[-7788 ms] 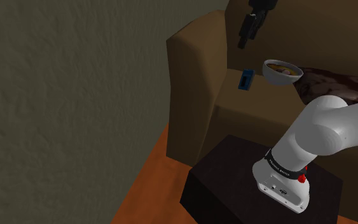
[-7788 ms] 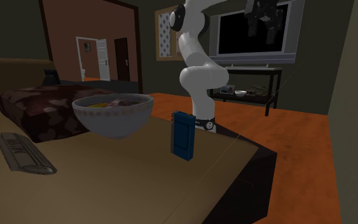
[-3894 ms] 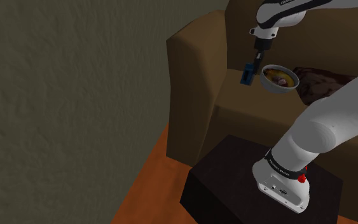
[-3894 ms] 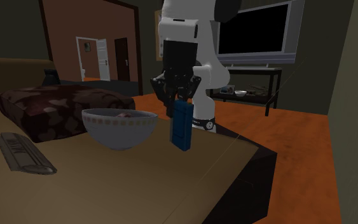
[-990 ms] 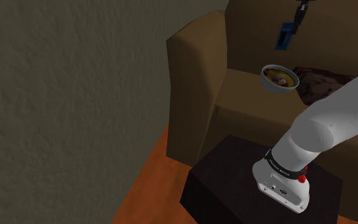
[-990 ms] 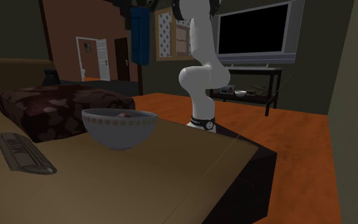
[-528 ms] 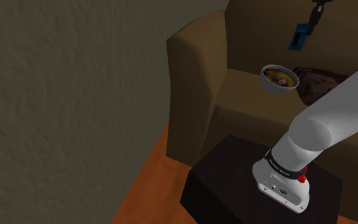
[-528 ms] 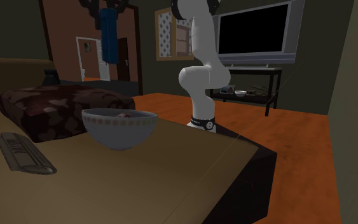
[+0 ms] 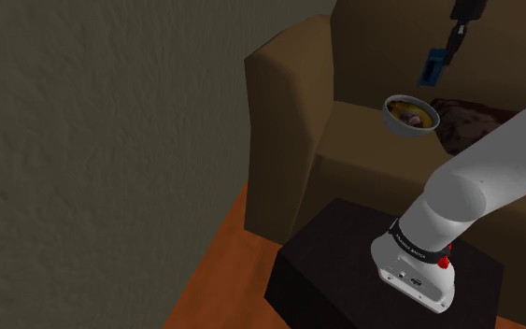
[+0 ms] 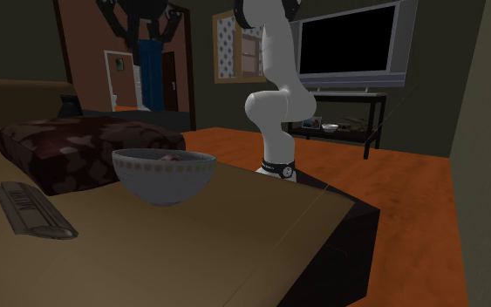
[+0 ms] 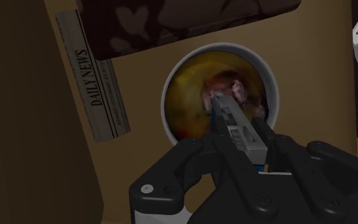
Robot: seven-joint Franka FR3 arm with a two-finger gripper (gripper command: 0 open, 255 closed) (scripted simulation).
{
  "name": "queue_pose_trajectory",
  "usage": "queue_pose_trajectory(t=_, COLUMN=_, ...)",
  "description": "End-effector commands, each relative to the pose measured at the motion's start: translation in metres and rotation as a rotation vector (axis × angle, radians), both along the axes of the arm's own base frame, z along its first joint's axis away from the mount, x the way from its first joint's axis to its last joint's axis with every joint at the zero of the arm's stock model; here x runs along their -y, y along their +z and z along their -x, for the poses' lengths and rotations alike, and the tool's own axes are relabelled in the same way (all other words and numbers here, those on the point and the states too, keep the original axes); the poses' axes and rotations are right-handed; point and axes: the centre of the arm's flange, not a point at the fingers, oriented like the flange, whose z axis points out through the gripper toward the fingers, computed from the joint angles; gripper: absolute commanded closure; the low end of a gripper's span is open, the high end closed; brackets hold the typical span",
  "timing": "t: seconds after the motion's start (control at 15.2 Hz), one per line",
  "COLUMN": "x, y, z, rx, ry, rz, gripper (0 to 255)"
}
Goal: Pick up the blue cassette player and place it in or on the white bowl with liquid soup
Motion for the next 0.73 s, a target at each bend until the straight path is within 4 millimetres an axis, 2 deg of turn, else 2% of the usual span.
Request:
queue_pose_trajectory(t=0.0, x=0.001, y=-0.011, z=-0.001, rx=0.000, ry=0.000, rz=0.000, gripper=255)
queue_pose_trajectory(t=0.46, x=0.001, y=-0.048, z=-0.001, rx=0.000, ry=0.000, rz=0.000, gripper=255)
queue_pose_trajectory(t=0.66, x=0.001, y=-0.051, z=-0.001, rx=0.000, ry=0.000, rz=0.000, gripper=255)
